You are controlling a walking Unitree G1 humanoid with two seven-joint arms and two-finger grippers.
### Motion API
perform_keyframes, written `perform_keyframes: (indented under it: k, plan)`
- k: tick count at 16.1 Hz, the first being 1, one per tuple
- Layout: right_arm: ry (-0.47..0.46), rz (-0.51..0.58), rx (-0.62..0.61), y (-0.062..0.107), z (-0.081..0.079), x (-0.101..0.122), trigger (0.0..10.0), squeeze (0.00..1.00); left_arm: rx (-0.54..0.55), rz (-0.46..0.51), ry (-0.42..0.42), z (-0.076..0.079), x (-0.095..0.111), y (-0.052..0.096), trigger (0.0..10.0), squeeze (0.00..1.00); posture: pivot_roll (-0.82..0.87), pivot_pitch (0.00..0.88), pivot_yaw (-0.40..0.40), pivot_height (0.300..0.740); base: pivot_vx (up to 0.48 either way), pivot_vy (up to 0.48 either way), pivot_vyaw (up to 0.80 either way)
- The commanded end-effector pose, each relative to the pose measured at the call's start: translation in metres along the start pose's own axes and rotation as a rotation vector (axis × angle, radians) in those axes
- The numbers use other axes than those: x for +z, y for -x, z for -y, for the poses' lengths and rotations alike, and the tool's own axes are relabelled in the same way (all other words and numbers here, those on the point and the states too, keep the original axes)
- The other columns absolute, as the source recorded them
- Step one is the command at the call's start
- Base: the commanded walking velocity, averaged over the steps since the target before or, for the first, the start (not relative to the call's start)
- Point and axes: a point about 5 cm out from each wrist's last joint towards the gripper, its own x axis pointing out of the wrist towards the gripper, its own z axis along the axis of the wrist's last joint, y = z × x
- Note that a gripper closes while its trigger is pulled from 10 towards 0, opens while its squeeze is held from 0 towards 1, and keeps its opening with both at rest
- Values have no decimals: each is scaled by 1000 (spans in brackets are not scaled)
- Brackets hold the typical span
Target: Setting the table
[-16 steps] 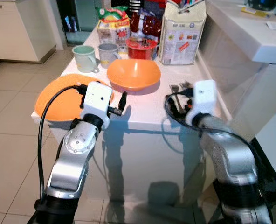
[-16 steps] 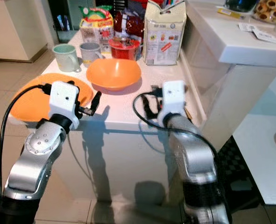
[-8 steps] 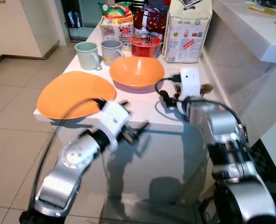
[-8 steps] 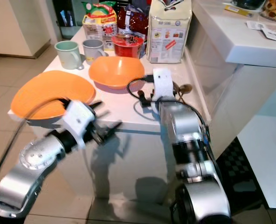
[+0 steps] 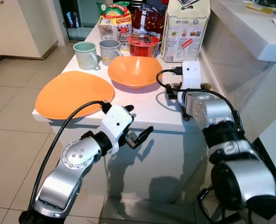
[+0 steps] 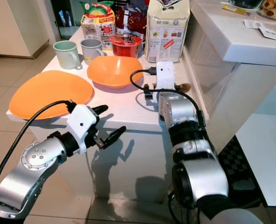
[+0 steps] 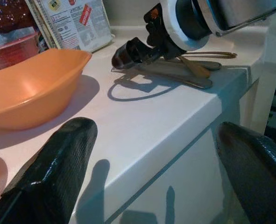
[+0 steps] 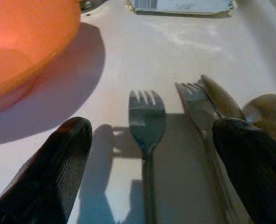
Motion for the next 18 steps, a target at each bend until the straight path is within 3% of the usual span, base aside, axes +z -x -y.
perform_keyframes:
  k: [1, 8, 11, 12, 13, 14, 15, 16, 18]
  plan:
    - [-2, -7, -14, -2, 2, 2, 10000, 0, -17, 10, -6, 1, 4, 1, 10000, 0, -29, 0, -22, 740, 0, 0, 0]
    - [48, -120, 4, -8, -3, -21, 10000, 0, -30, 6, -4, 3, 4, 1, 10000, 0, -29, 0, -20, 740, 0, 0, 0]
    - [-39, -164, 38, -10, -5, -30, 10000, 0, -34, 6, -6, 3, 5, 0, 10000, 0, -29, 0, -18, 740, 0, 0, 0]
    - [-49, -175, 52, -10, -6, -33, 5294, 0, -35, 6, -7, 3, 5, -1, 10000, 0, -29, 0, -18, 740, 0, 0, 0]
    - [-55, -182, 64, -10, -6, -35, 3294, 0, -36, 6, -7, 3, 5, -1, 10000, 0, -31, 0, -16, 740, 0, 0, 0]
    - [-57, -186, 69, -10, -6, -35, 2353, 0, -38, 6, -7, 3, 5, -1, 10000, 0, -31, 0, -16, 740, 0, 0, 0]
    - [-60, -191, 75, -10, -7, -36, 784, 0, -38, 6, -7, 3, 5, -1, 10000, 0, -31, 0, -16, 740, 0, 0, 0]
    - [-61, -192, 79, -10, -7, -36, 0, 0, -39, 5, -7, 3, 5, -1, 10000, 0, -31, 0, -16, 740, 0, 0, 0]
    - [-64, -193, 90, -10, -8, -36, 0, 0, -40, 3, -10, 3, 4, -2, 10000, 0, -33, 0, -16, 740, 0, 0, 0]
